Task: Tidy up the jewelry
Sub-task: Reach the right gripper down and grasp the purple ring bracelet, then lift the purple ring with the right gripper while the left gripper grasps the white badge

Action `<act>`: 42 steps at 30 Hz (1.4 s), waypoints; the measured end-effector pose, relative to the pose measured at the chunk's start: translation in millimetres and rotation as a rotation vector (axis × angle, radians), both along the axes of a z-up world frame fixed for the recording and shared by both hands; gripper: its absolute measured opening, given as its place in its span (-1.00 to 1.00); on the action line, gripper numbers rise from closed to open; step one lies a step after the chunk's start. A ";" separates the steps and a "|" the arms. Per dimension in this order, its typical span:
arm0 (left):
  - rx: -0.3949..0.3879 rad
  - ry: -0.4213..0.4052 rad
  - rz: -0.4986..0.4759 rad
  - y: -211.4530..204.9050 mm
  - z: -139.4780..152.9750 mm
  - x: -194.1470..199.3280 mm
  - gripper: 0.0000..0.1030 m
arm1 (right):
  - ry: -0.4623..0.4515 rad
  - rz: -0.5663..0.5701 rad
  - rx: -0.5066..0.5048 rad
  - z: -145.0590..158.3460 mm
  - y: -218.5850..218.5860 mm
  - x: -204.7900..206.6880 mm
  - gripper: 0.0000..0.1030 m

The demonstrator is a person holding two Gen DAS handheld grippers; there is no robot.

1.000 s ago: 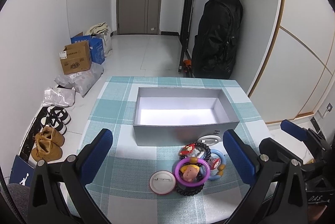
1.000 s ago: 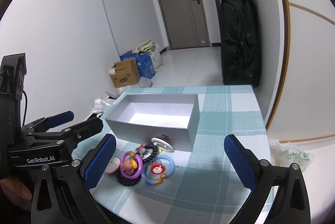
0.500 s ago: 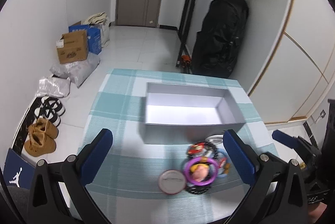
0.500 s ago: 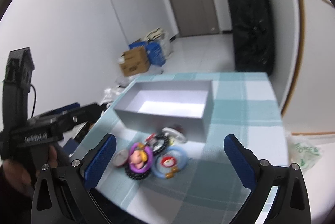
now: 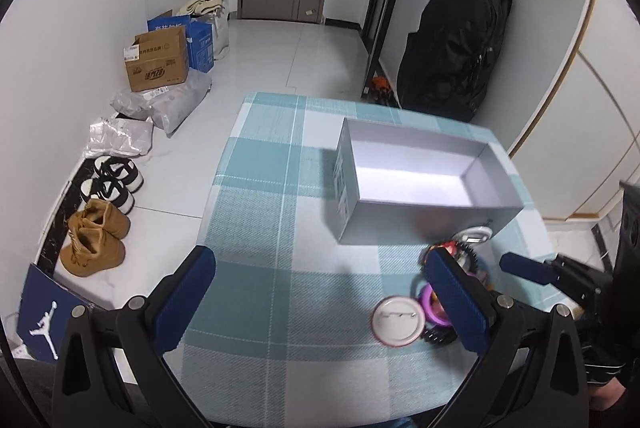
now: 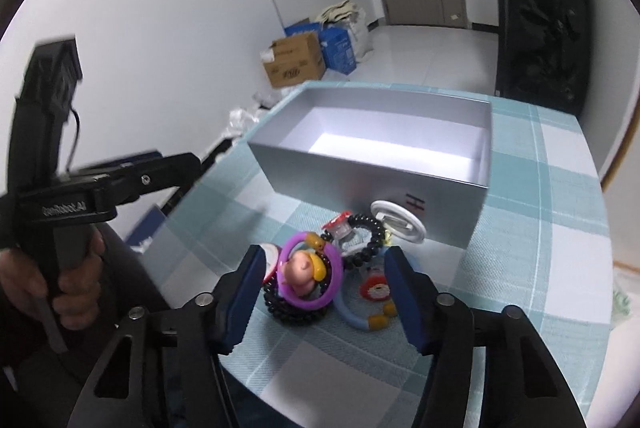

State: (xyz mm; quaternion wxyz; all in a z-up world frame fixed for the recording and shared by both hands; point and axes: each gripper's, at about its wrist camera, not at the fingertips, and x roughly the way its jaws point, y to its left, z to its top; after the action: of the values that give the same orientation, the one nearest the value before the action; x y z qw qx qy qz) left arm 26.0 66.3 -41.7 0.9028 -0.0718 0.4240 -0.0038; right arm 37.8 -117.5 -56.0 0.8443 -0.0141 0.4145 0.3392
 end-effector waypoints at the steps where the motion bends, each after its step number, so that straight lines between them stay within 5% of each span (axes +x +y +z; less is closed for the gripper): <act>1: 0.024 0.007 -0.006 -1.9 -1.9 -0.1 0.99 | -0.012 0.011 -0.032 -1.9 4.6 -1.5 -0.02; 7: 0.065 0.060 -0.058 -4.7 -11.9 -3.6 0.99 | -0.033 0.051 -0.123 -10.3 16.2 -4.8 -0.40; 16: 0.088 0.099 -0.078 -10.4 -14.9 -4.0 0.99 | -0.001 0.027 -0.128 -11.9 14.1 -1.5 -0.87; 29: 0.125 0.119 -0.092 -17.8 -18.6 -6.8 0.99 | -0.027 0.001 -0.097 -1.5 8.5 -3.6 -0.90; 42: 0.133 0.179 -0.218 -42.9 -35.8 -3.4 0.98 | -0.027 -0.102 0.019 15.3 -26.3 -1.2 -0.90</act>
State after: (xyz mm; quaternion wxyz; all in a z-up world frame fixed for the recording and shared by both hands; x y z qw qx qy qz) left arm 22.7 23.5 -77.5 0.8585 0.0345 0.5073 -0.0670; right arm 36.6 -143.8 -40.7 0.8661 0.0105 0.4002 0.2994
